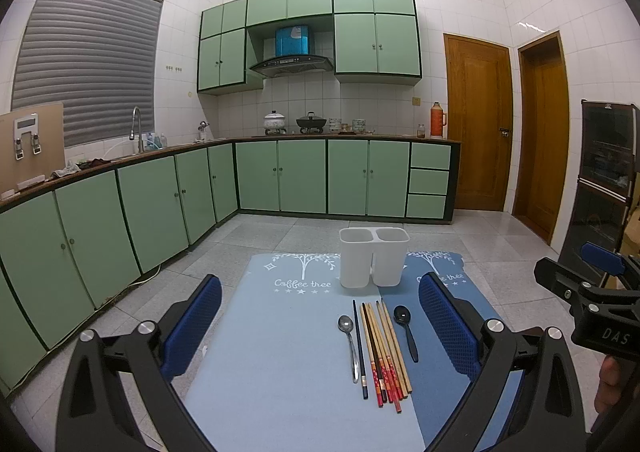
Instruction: Organize utensils
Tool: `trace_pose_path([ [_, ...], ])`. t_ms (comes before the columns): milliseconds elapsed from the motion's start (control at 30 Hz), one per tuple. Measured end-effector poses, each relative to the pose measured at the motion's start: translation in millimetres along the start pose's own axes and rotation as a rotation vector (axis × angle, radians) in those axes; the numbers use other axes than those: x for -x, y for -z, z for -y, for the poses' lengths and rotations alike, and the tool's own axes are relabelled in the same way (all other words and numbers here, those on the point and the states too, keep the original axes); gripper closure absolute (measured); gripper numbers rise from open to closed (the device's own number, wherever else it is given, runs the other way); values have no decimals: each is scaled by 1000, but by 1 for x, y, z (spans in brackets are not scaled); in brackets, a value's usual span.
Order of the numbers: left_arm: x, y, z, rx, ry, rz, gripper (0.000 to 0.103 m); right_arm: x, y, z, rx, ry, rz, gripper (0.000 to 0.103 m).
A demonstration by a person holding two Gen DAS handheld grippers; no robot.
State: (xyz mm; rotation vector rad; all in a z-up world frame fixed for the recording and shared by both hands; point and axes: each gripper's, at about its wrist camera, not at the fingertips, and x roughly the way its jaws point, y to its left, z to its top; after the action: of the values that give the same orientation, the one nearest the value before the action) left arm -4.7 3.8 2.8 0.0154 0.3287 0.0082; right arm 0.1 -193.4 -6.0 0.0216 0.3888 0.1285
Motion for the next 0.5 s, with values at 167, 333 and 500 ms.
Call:
trace_pose_path([
  [167,0,-1,0,0,-1,0,6,0,0,0,0,0,0,5],
  [333,0,-1,0,0,-1,1,6,0,0,0,-1,0,0,5],
  [500,0,0,0,-2,-1,0,6,0,0,0,-2,0,0,5],
])
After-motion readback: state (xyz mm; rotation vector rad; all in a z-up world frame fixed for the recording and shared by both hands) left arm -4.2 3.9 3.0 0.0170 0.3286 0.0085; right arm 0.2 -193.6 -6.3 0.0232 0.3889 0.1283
